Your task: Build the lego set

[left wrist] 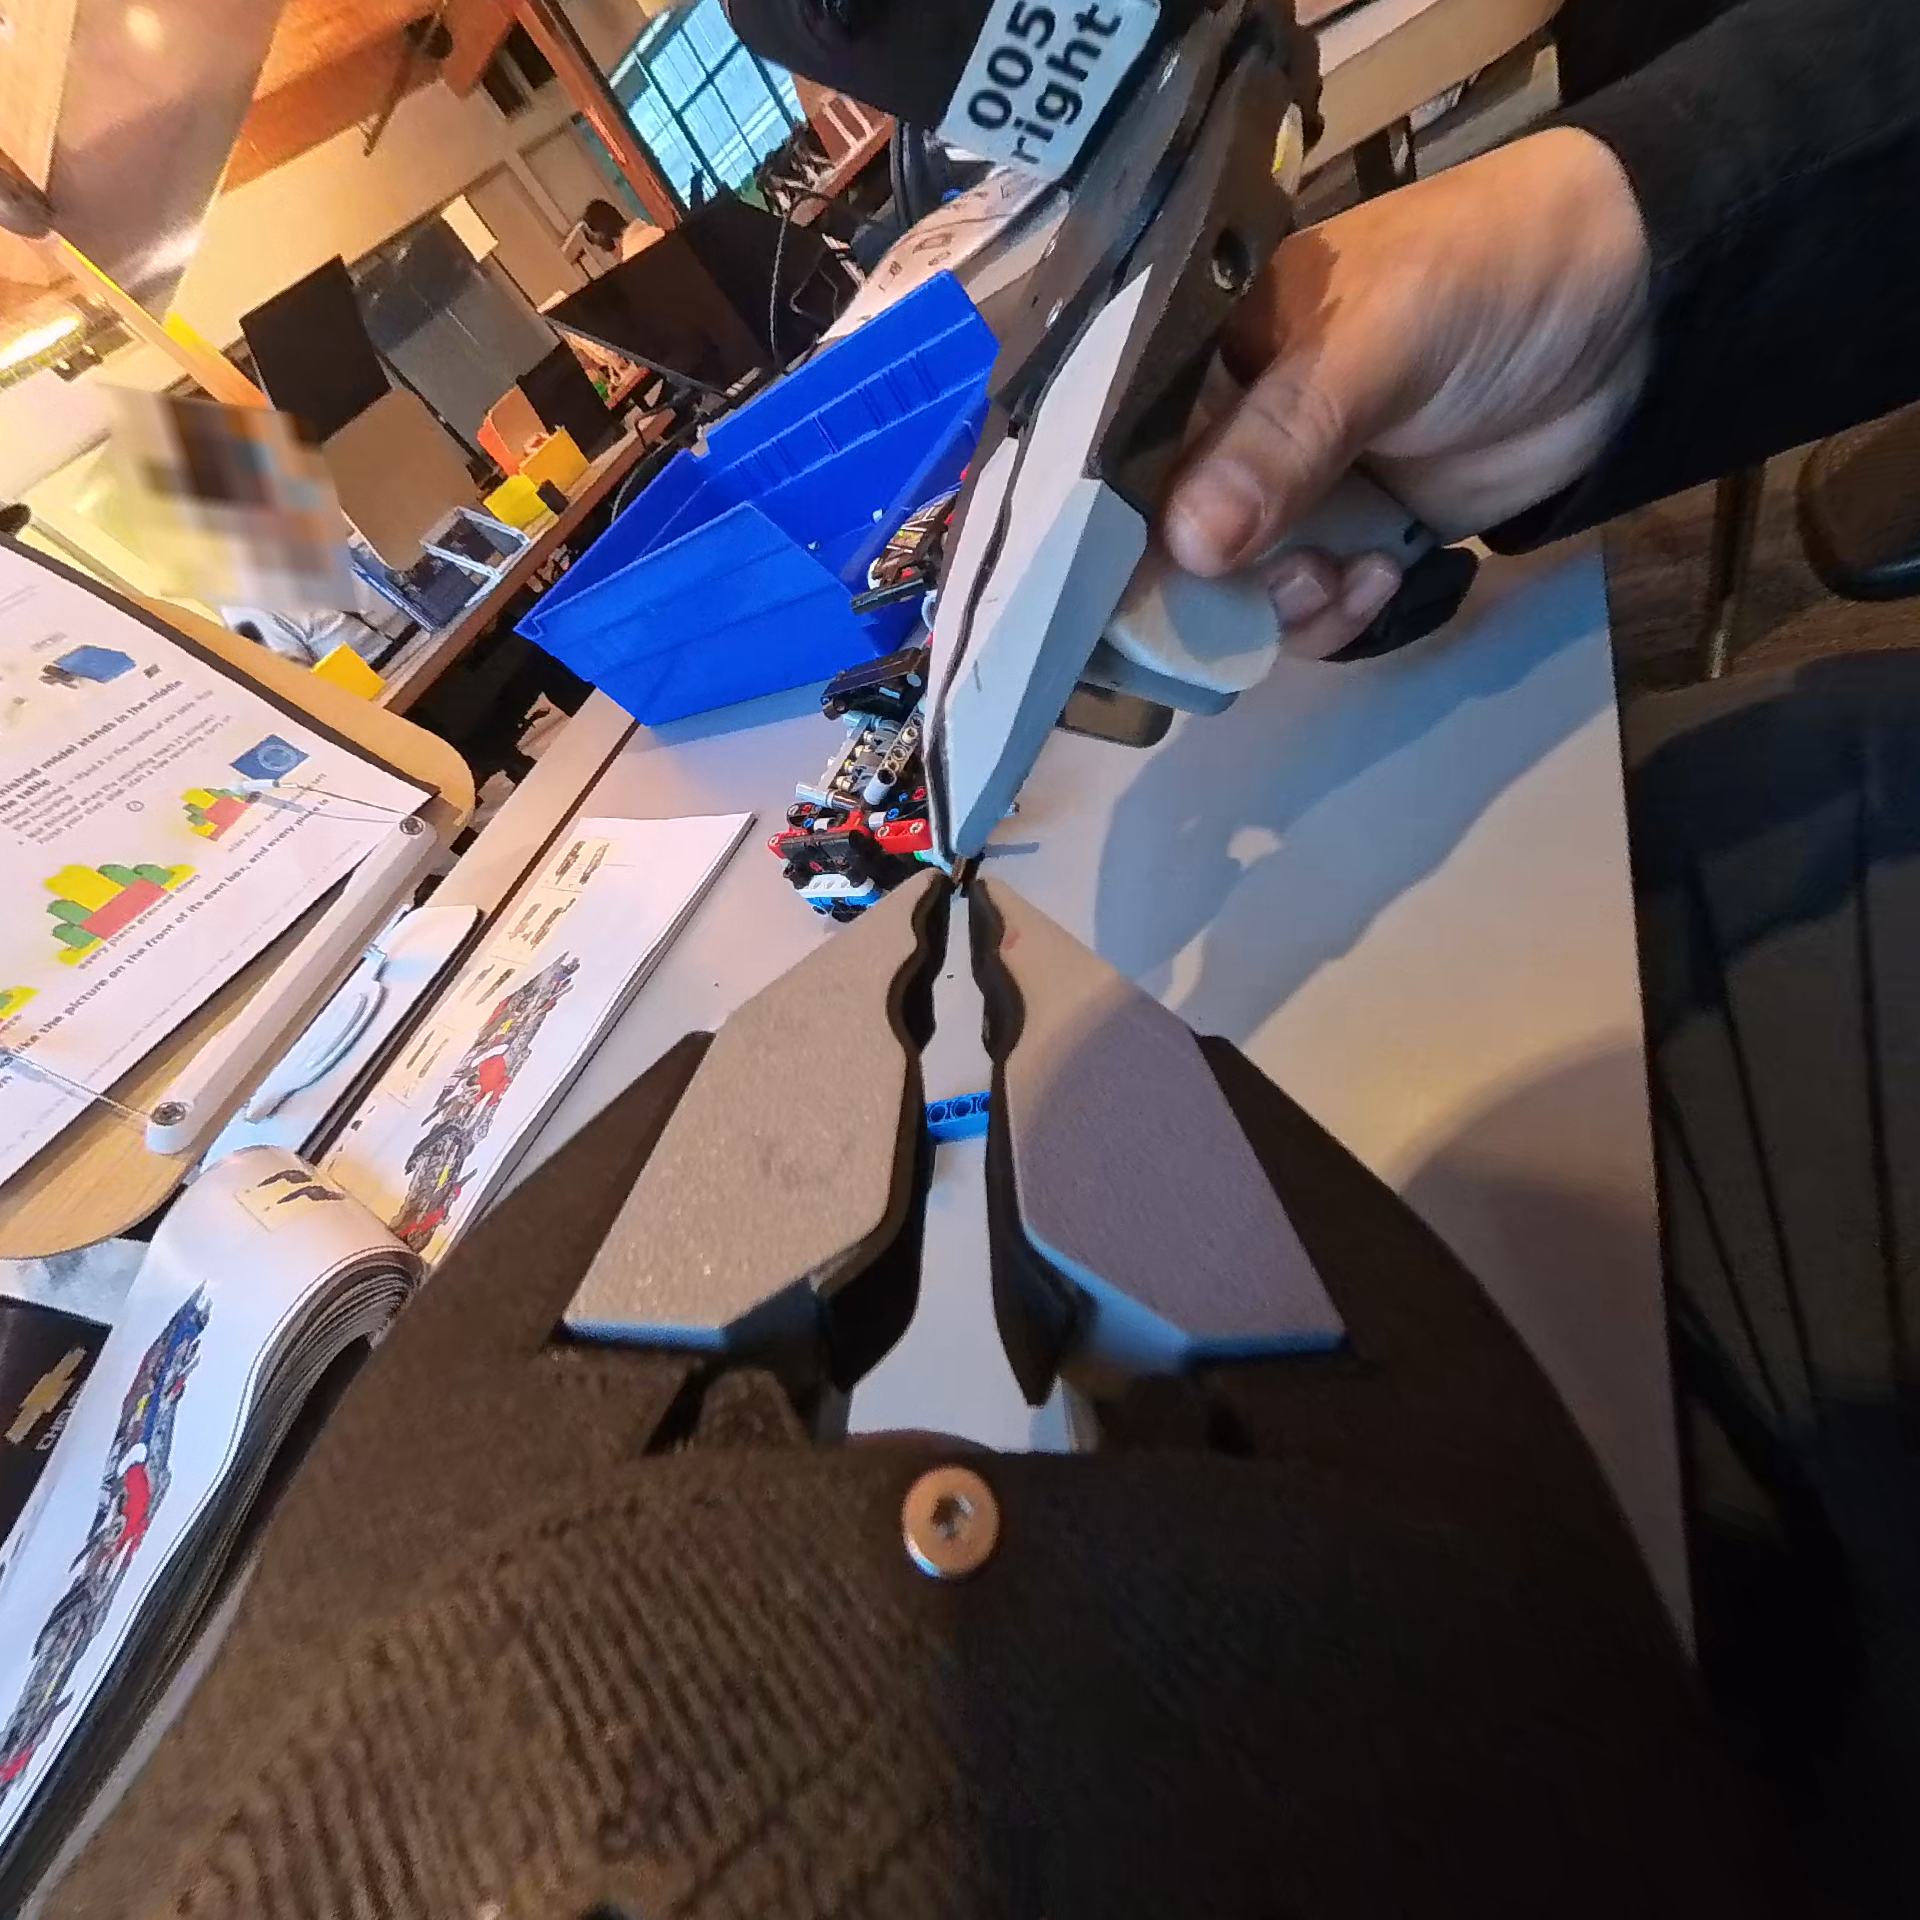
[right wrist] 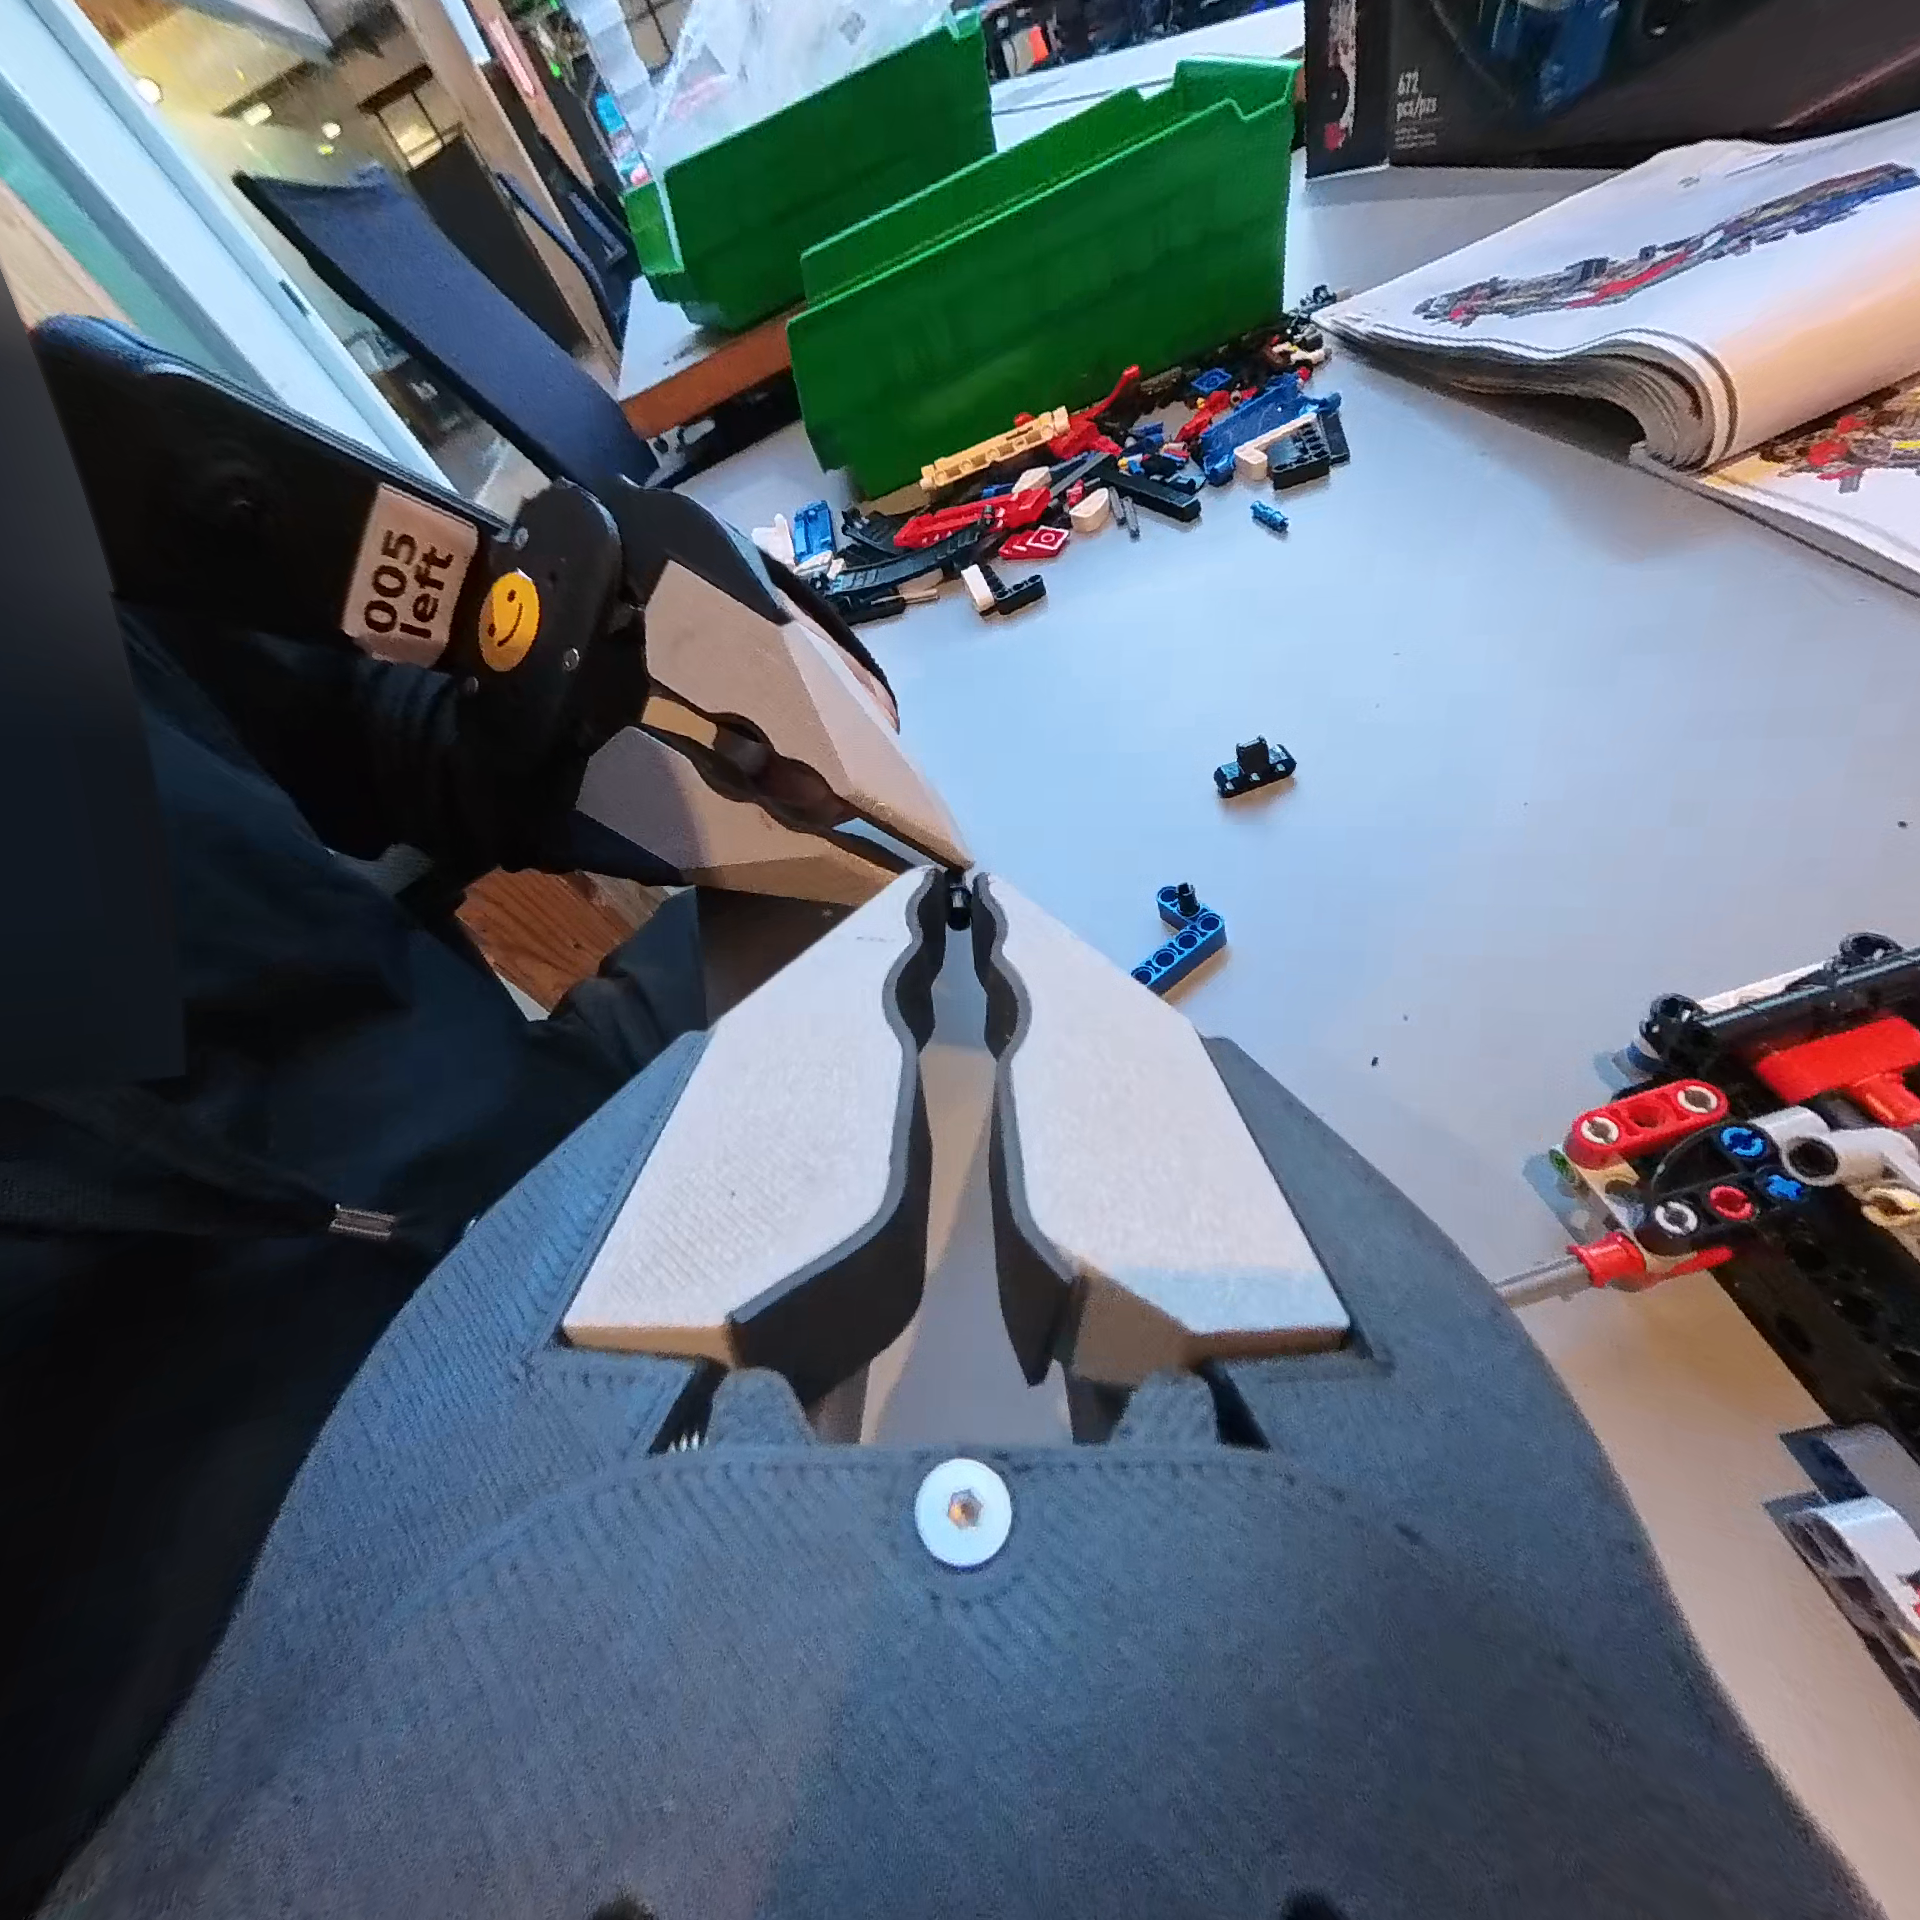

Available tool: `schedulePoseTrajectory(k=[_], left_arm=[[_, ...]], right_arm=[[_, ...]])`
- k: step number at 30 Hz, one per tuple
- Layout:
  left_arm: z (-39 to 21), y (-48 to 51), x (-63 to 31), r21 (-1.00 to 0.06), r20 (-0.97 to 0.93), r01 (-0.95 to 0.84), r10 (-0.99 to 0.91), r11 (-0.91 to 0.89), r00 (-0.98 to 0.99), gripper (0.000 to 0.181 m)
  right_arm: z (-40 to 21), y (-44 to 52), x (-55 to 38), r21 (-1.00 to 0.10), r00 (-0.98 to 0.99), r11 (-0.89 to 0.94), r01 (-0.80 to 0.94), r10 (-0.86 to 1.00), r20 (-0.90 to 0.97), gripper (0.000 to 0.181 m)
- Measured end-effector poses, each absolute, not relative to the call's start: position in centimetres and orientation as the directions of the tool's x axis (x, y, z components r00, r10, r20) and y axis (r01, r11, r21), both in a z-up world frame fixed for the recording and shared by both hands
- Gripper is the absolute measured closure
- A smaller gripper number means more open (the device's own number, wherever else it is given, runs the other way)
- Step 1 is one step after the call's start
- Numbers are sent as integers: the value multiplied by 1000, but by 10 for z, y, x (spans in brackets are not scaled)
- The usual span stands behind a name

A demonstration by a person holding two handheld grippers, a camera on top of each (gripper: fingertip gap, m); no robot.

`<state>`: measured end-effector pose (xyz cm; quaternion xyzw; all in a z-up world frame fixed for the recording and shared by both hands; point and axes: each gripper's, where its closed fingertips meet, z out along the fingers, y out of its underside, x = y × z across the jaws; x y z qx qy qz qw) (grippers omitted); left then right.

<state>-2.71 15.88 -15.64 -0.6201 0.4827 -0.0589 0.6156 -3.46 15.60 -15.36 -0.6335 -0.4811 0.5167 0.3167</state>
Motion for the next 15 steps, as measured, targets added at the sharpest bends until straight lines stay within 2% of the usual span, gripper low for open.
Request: schedulePoseTrajectory(k=[15], left_arm=[[-154,160,-29,-816,-535,-530,-650,233,539,181]], right_arm=[[-152,157,-33,-901,9,-330,281,940,-342,180]])
